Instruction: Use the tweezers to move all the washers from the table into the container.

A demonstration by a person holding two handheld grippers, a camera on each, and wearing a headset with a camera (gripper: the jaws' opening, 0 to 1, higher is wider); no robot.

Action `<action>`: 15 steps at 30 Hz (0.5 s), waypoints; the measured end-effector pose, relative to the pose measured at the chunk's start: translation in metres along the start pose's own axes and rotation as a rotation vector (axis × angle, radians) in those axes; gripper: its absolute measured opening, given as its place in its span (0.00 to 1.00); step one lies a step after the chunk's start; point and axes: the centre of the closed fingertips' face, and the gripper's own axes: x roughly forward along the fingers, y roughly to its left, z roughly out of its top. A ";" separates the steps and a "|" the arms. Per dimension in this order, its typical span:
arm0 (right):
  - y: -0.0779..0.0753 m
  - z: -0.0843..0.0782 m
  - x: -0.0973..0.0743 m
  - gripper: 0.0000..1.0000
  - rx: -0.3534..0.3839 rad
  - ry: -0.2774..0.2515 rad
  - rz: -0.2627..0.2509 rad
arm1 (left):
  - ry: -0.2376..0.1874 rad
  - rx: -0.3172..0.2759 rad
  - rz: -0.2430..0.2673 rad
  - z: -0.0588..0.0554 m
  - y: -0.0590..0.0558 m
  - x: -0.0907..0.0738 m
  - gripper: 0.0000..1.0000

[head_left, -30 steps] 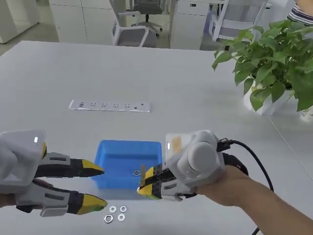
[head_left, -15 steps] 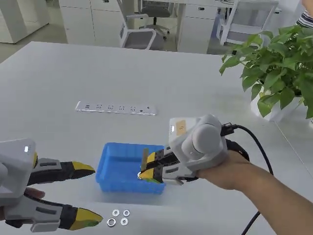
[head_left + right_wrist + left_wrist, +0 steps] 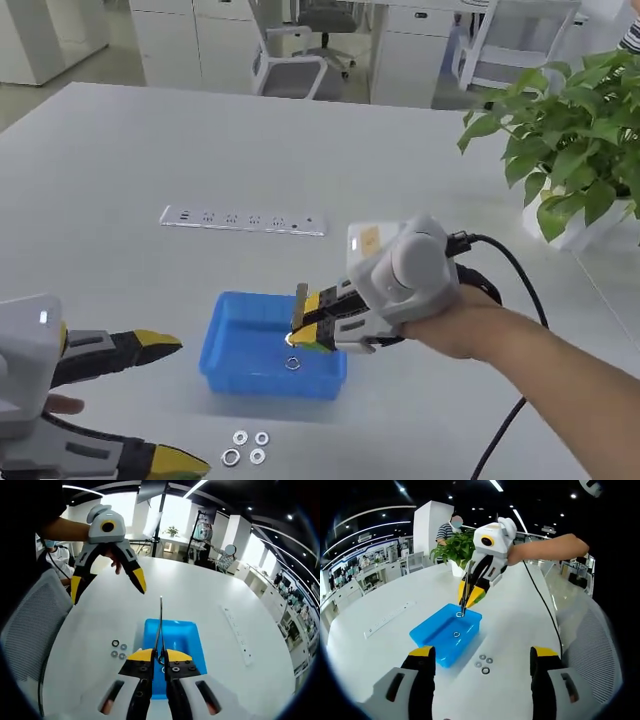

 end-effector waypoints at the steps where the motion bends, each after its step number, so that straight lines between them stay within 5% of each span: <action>1: -0.003 -0.001 0.001 0.08 0.002 -0.002 -0.004 | -0.003 0.000 0.004 0.001 0.000 0.001 0.87; 15: -0.014 -0.016 0.021 0.08 0.030 -0.014 0.006 | -0.009 -0.022 0.036 -0.001 0.005 0.005 0.99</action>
